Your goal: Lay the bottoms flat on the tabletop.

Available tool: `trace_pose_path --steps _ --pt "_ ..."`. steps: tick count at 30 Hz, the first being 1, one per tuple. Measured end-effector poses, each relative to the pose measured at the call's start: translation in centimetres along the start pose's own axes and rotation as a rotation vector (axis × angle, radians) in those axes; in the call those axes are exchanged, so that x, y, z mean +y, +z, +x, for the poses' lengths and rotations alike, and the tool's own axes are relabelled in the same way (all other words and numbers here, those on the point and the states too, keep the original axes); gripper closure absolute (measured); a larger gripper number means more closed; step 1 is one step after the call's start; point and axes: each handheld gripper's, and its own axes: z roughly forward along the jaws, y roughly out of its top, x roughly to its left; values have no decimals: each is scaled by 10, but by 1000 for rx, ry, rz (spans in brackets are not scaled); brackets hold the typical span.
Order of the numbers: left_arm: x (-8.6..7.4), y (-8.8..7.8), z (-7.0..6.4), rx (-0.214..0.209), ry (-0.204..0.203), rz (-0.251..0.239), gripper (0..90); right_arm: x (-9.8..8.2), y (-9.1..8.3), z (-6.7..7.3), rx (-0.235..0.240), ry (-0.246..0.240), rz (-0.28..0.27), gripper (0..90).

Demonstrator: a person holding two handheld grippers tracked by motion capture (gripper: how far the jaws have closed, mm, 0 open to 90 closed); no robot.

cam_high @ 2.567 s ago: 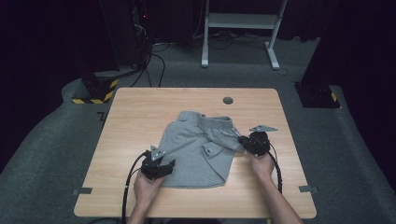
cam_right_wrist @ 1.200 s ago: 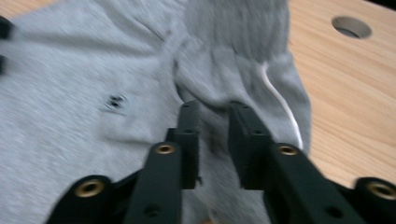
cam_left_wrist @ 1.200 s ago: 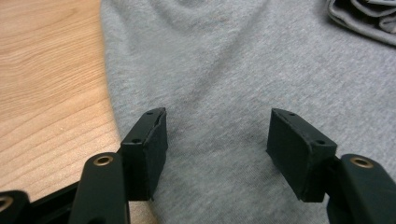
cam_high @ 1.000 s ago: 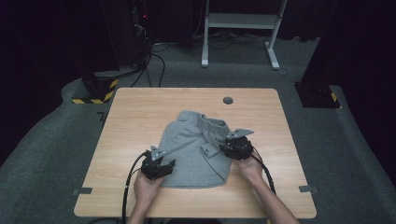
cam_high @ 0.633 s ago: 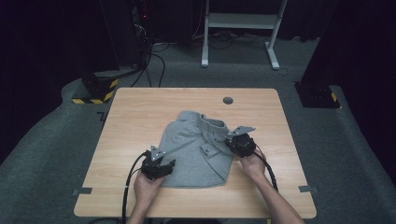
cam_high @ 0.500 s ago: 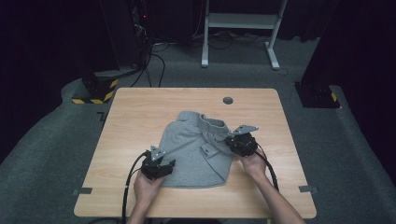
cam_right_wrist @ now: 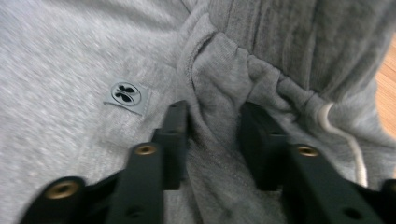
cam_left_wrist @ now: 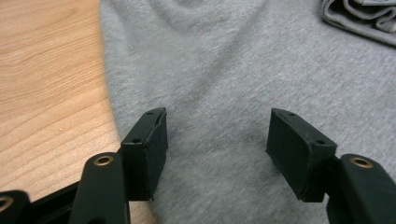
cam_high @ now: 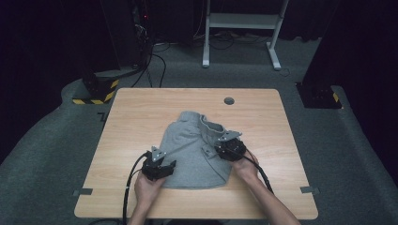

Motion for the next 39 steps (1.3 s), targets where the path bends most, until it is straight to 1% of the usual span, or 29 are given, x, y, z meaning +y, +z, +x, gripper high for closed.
trace_pose_path --steps 1,2,3,4,5,6,8,9,11,12,13,15,16,19,20,21,22,23,24,25,26,28,29,30,31,32,33,36,39 --pt "0 0 0 0 0 0 382 0 -1 -2 9 -6 -1 798" --pt "0 0 0 0 0 0 382 1 -3 -3 14 -1 -10 827" --pt "0 0 0 0 0 0 382 1 -5 -5 11 -1 -21 840" --pt "0 0 0 0 0 0 382 1 -5 -5 11 -1 -21 840" --pt "0 0 0 0 0 0 382 2 -13 -8 -20 -3 -54 849" --pt "0 0 0 0 1 0 382 3 -17 -10 -36 -6 -74 850" --pt "0 0 0 0 1 1 382 4 -24 -16 -61 10 -102 851" --pt "0 0 0 1 1 0 383 6 -25 -19 -74 21 -97 851" --pt "0 0 0 1 0 -1 383 10 -28 -28 -107 32 -111 848" --pt "0 0 0 1 0 -1 383 10 -28 -28 -107 32 -111 848" --pt "0 0 0 1 0 0 383 11 -28 -34 -122 46 -121 846" --pt "0 0 -1 2 -1 0 382 15 -24 -47 -149 93 -107 844" --pt "0 0 -1 2 -1 0 383 17 -18 -56 -158 134 -100 841" --pt "0 0 -1 2 -2 0 383 16 -3 -70 -150 188 -54 817" --pt "0 0 -1 2 -2 0 383 16 -3 -70 -150 188 -54 817" --pt "0 0 0 1 -2 0 383 13 2 -78 -135 238 -49 783" --pt "0 0 0 2 -2 -1 383 11 2 -80 -126 270 -53 755" --pt "0 0 0 1 -2 -1 383 11 -1 -80 -130 291 -65 712" --pt "0 0 0 1 -2 -1 383 11 -1 -80 -130 291 -65 712" --pt "0 0 0 2 -1 0 383 13 -15 -77 -140 286 -132 685" --pt "0 0 -1 2 -2 0 383 16 -24 -72 -133 274 -171 681" --pt "0 0 -1 2 -2 0 383 21 -41 -61 -95 230 -228 682" --pt "0 0 -1 3 -2 0 383 22 -47 -53 -64 209 -237 689" --pt "0 0 -1 3 -2 0 384 22 -47 -53 -64 209 -237 689" --pt "0 0 -1 3 -3 0 384 19 -50 -37 -33 154 -192 696" --pt "0 0 -1 3 -3 0 384 16 -48 -30 -10 142 -158 695" --pt "0 0 -1 3 -3 -1 384 11 -44 -24 14 143 -126 694" --pt "0 0 -1 3 -4 0 384 -6 -29 -11 61 149 -66 677" --pt "0 0 -1 3 -4 0 384 -16 -12 -8 83 175 -22 673"
